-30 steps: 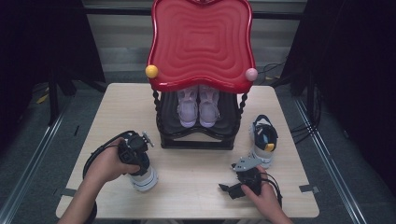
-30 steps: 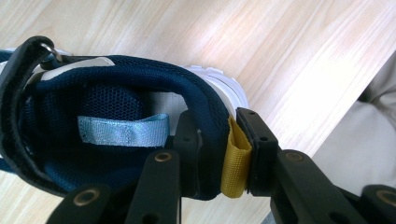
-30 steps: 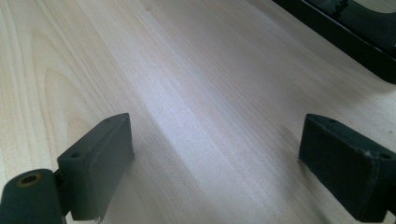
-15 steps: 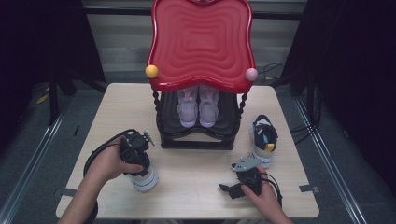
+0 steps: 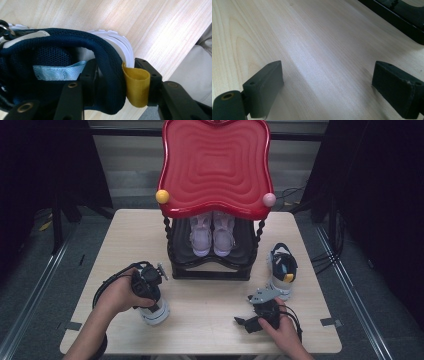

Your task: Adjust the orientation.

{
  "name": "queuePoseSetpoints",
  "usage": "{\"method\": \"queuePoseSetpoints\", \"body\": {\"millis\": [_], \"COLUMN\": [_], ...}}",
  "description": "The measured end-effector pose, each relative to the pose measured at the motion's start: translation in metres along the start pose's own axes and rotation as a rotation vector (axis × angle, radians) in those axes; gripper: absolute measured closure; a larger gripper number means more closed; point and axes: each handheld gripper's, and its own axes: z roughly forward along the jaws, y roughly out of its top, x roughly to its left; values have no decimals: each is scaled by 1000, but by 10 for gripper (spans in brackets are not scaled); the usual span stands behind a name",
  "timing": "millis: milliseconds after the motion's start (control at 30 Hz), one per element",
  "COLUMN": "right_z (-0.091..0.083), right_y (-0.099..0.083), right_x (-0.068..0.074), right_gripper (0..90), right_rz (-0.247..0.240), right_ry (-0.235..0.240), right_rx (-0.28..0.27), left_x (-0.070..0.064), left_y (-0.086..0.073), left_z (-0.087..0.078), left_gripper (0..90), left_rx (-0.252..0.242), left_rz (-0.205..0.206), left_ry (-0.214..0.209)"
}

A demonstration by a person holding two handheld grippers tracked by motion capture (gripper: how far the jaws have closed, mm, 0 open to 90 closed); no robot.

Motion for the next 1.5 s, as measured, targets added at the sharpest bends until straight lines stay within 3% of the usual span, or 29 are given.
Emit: {"method": "queuePoseSetpoints", "body": {"millis": [100,133,233,400,500,533,667,733,1033,1100,1267,1300,1500], "right_z": [0,0,0,0,0,0,0,0,0,0,0,0,0], "right_y": [0,0,0,0,0,0,0,0,0,0,0,0,0], "right_x": [0,0,0,0,0,0,0,0,0,0,0,0,0], "right_gripper": [93,93,93,93,93,93,93,93,93,93,93,93,93], "right_rz": [0,0,0,0,-1,0,0,0,0,0,0,-1,0], "right_ry": [0,0,0,0,-2,0,0,0,0,0,-3,-3,0], "right_rx": [0,0,1,0,2,0,0,0,0,0,3,3,0], "left_x": [0,1,1,2,2,3,2,3,3,4,3,4,3], "left_y": [3,4,4,6,7,7,8,9,15,15,15,15,16], "left_z": [0,0,0,-3,-4,-4,-3,-3,-1,-2,0,-1,0], "left_gripper": [603,606,635,655,660,659,648,635,657,675,699,704,720], "left_rx": [6,27,18,21,21,27,5,12,33,57,55,70,85], "left_rz": [-18,5,-27,-27,-36,-22,-52,-43,-77,-67,-79,-60,-50], "left_ry": [-8,-3,-11,-5,-9,-6,-9,-2,-2,3,-10,-10,-12]}}
